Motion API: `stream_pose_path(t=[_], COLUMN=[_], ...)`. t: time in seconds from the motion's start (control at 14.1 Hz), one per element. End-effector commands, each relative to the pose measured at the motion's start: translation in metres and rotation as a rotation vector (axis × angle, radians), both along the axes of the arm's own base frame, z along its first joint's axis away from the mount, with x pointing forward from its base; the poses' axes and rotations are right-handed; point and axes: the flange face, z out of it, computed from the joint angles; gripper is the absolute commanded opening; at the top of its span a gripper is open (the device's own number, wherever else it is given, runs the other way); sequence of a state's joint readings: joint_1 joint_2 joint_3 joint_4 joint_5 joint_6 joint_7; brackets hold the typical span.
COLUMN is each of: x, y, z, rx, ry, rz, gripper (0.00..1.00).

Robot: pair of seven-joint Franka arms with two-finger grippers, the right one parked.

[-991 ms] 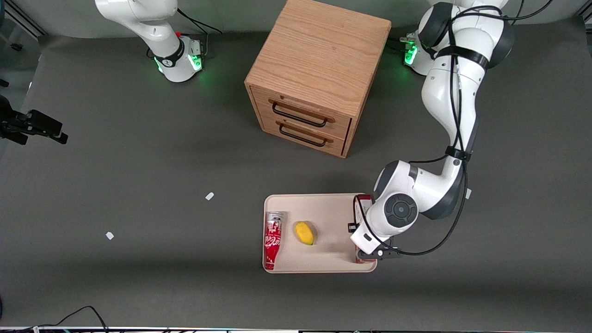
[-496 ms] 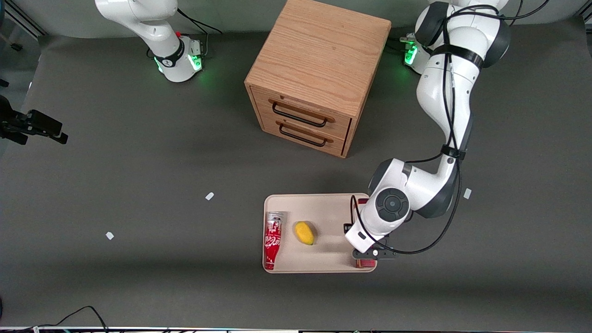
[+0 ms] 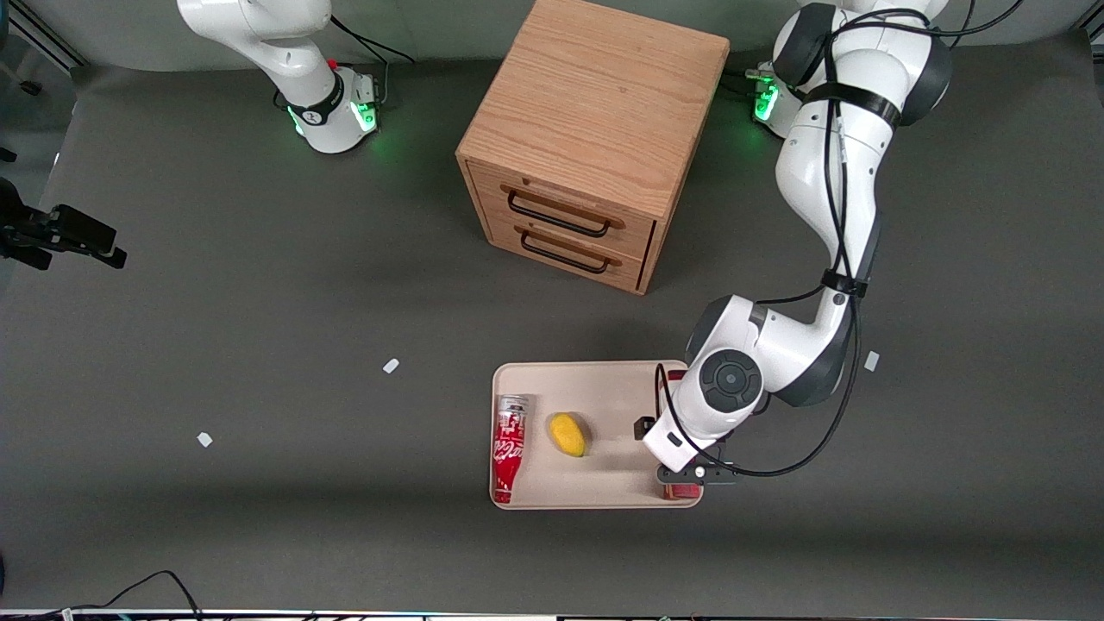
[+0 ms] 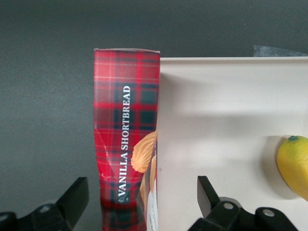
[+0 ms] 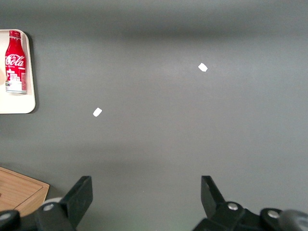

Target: Place red cookie box on tray

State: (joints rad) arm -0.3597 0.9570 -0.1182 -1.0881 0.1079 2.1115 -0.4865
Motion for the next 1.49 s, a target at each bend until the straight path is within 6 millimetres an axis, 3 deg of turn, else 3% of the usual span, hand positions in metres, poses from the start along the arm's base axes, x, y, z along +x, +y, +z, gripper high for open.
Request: stream_pose_path(t=[0.0, 0.14, 0.28, 0.42, 0.64, 0.71, 0.92, 1.27, 1.42], x=[0.003, 0.003, 0.003, 0.003, -0.005, -0.012, -0.045, -0.094, -0.12], y=[-0.004, -0.003, 0.002, 0.013, 0.046, 0.062, 0.138, 0.227, 0.265], z=[0.007, 0.018, 0.046, 0.087, 0.173, 0.199, 0.266, 0.342, 0.361], rx=[0.015, 0.014, 0.008, -0.02, -0.056, -0.064, -0.091, -0.032, -0.027], ry=[-0.025, -0.023, -0.021, -0.011, 0.011, 0.038, 0.09, 0.147, 0.137], rz=[0.013, 0.021, 0.033, 0.062, 0.103, 0.122, 0.129, 0.057, 0.028], gripper=[1.0, 1.0, 1.0, 1.0, 1.0, 1.0, 1.0, 1.0, 1.0])
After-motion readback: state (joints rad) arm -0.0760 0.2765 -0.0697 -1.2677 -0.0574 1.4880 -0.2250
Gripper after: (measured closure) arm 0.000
